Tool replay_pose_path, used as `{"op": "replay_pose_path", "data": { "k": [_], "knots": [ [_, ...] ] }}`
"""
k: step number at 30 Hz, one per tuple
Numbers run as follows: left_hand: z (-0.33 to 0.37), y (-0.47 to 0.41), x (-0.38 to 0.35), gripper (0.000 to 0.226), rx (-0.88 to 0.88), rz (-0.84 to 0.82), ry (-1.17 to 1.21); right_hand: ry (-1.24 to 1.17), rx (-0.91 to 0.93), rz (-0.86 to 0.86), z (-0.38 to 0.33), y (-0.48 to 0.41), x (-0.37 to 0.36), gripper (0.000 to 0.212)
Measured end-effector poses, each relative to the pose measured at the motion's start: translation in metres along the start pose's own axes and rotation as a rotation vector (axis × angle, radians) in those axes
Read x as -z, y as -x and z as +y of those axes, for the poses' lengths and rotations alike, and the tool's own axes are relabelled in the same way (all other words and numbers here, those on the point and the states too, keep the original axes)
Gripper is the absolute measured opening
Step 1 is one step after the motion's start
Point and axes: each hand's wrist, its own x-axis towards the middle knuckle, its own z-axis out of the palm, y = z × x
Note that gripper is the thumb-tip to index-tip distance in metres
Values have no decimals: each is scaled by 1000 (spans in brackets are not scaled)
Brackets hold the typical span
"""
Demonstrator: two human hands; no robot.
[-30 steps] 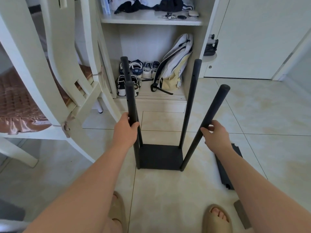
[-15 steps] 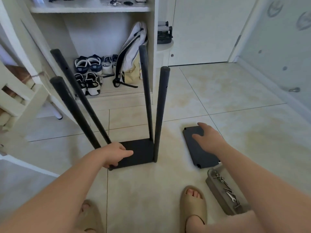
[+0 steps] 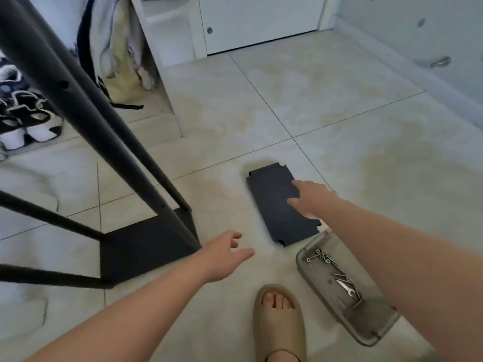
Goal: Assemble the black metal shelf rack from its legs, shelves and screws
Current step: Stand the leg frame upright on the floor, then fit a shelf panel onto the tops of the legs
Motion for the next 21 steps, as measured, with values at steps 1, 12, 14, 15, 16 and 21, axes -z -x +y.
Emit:
{"op": "replay_pose_path", "data": {
  "k": [1, 12, 14, 15, 16, 21],
  "knots": [
    [5, -22, -9, 67, -2, -6, 18, 3, -18, -19, 9, -14, -8, 62],
    [19, -172, -83, 16, 114, -26, 330, -281, -94, -104, 68, -106, -81, 56],
    [18, -179, -90, 12, 113, -23, 379, -348, -115, -101, 68, -109, -89, 54],
    [16, -183, -94, 11, 118, -20, 395, -381, -125, -90, 68, -111, -91, 54],
    [16, -184, -95, 9, 125, -7, 414, -422, -136, -74, 67, -112, -91, 55],
    [23, -182, -89, 27, 170, 138, 440, -669, -203, -8, 61, -108, -86, 58]
  ]
}}
